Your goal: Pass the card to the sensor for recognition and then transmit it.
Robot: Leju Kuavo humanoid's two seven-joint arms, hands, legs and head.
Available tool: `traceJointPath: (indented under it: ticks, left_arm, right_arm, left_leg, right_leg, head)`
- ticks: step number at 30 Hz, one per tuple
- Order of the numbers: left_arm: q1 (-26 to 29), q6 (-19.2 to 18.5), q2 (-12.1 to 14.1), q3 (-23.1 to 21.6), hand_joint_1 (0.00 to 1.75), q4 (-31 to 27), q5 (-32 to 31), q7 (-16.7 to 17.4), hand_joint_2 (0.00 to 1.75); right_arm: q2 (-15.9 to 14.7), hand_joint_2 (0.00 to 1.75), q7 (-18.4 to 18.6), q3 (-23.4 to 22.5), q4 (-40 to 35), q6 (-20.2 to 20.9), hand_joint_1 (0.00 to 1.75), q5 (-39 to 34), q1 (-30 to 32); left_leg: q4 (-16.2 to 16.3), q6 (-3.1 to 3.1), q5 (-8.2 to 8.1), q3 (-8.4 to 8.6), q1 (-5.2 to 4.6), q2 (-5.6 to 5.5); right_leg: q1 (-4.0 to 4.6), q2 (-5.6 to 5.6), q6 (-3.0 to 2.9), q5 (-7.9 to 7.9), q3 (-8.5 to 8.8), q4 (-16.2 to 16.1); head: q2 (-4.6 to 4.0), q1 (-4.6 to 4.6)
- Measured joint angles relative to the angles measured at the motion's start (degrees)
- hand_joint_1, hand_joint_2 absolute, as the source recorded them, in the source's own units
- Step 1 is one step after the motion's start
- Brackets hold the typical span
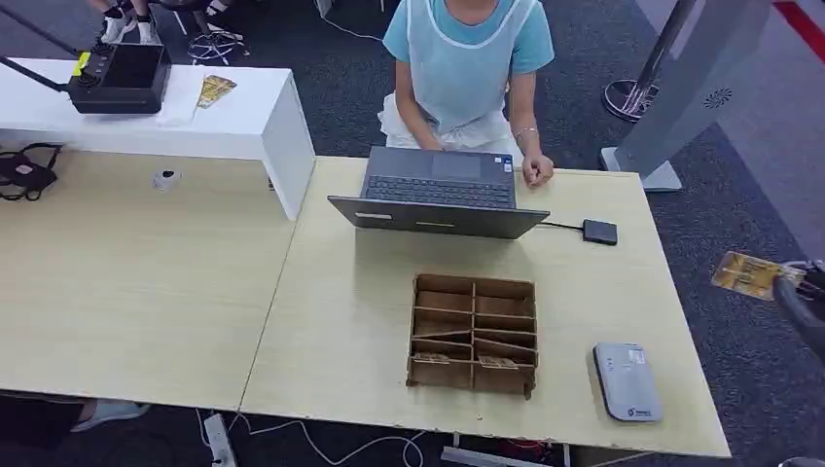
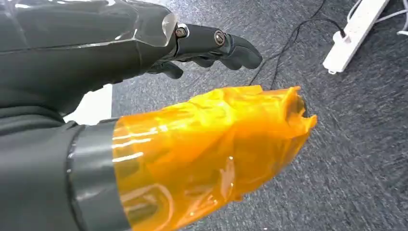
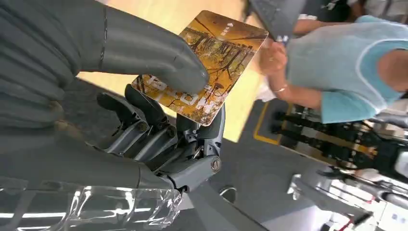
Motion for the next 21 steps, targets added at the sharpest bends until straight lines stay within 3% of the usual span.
traceJointPath:
  ticks: [5,12,17,21]
  left_arm:
    - [0.01,0.13,0.11,-0.02,0.00,0.00,0.00,0.46,0.00]
    - [0.02,0.15,0.42,-0.13,0.00,0.00,0.00,0.75,0.00]
    - [-0.08,0.20,0.53,-0.28,0.00,0.00,0.00,0.50,0.00]
    - [-0.07,0.24,0.57,-0.70,0.00,0.00,0.00,-0.37,0.00]
  right_arm:
    - [-0.88,1.75,1.69,-5.48,-2.37,3.83,1.75,0.46,7.53]
    - [-1.77,1.75,3.54,-9.48,-5.19,7.66,1.75,1.40,14.27]
    - [-1.77,1.75,4.22,-9.47,-5.56,8.79,1.75,3.08,15.26]
    - [-1.75,1.75,3.81,-8.36,-5.56,12.50,1.75,-2.37,15.49]
  left_leg:
    - [0.00,0.00,-0.01,0.01,0.00,0.02]
    - [0.00,0.01,-0.02,0.01,0.00,0.12]
    - [0.00,0.02,-0.03,0.08,-0.02,0.27]
    - [0.00,0.02,-0.03,0.12,-0.01,0.27]
  right_leg:
    - [0.00,0.02,0.01,-0.03,0.00,0.00]
    - [-0.01,0.07,0.02,-0.04,0.01,0.00]
    - [-0.02,0.26,0.02,-0.03,0.03,0.00]
    - [-0.02,0.26,0.02,-0.03,0.06,0.00]
  head:
    - [0.00,0.02]
    - [0.00,0.00]
    - [0.00,0.00]
    - [0.00,0.00]
